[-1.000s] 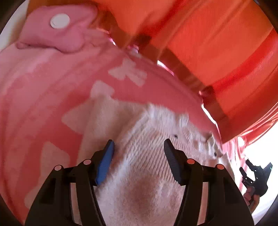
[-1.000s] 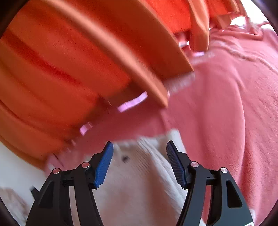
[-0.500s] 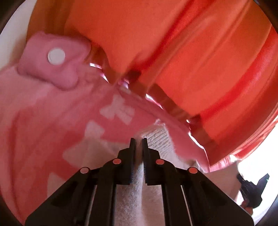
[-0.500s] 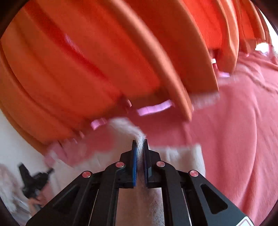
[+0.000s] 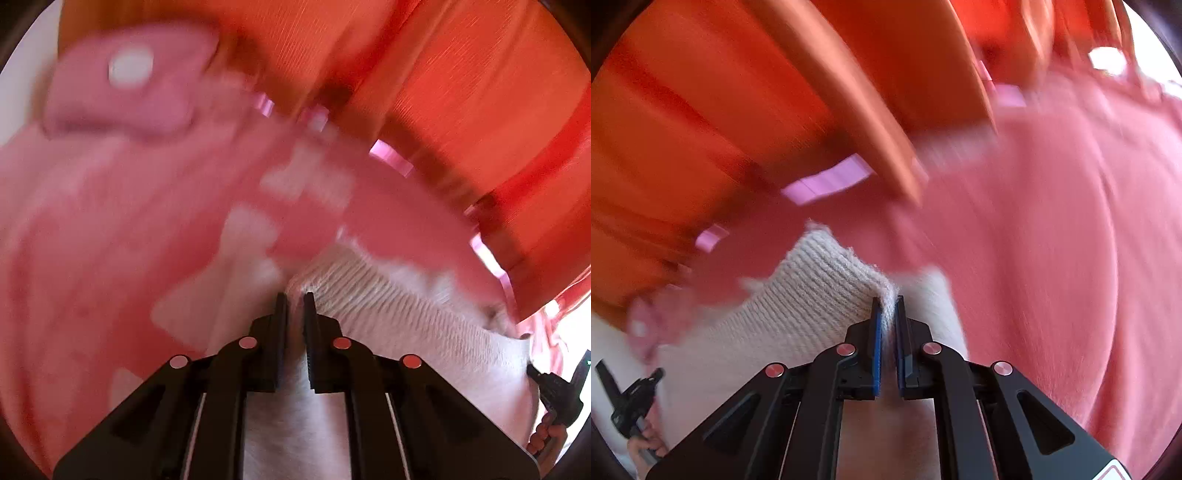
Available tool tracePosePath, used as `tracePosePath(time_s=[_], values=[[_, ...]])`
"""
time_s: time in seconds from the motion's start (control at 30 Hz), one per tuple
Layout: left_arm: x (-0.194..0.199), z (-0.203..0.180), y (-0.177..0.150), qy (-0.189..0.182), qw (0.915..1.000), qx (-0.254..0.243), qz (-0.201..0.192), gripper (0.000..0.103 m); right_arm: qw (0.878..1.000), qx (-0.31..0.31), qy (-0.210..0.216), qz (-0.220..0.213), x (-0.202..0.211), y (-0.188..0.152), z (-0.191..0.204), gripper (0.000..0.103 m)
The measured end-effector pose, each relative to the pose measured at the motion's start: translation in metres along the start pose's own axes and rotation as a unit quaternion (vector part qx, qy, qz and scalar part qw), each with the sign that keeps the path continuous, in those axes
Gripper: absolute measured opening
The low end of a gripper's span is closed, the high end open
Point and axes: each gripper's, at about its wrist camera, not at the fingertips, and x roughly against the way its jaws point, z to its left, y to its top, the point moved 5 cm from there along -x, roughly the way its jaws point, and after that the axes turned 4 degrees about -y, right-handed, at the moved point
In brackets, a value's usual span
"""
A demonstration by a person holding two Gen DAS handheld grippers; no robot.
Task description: Fold small clothes
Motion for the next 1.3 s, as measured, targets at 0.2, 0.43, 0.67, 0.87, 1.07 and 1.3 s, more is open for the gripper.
tracePosePath(time_s=[0.2,0.43,0.67,0.87,1.07,1.3], values=[[0.04,-0.016,0.013,-0.031,0.9986,0.001,-0.043,0.013,0.995,0.013,-0.009,-0.096,0.067,0.011,0.023,0.016],[0.082,-0.081,-0.02,-0.107,0.9919,-0.046,-0.05,0.026,0.966,0.197,0.167,0.001,0.07,-0.073,0.166,0.015],[0.015,-0.115,-0.08,-0.076,0.9843,-0.142,0.07,0.024,0.933,0.324,0.13,0.089,0.017,-0.154,0.208,0.002],[0.031,-0.075,-0.06,-0.06,0.9916,-0.101,0.054,0.02,0.986,0.126,0.071,0.082,0.017,-0.066,0.08,0.0],[0.042,-0.039,-0.025,0.04,0.9964,-0.075,-0.002,0.036,1.0,0.028,0.011,0.002,0.046,-0.012,0.003,0.014],[0.03,-0.035,-0.022,0.032,0.9987,-0.041,0.005,0.043,0.997,0.075,0.01,0.012,0.002,-0.002,0.031,0.052]])
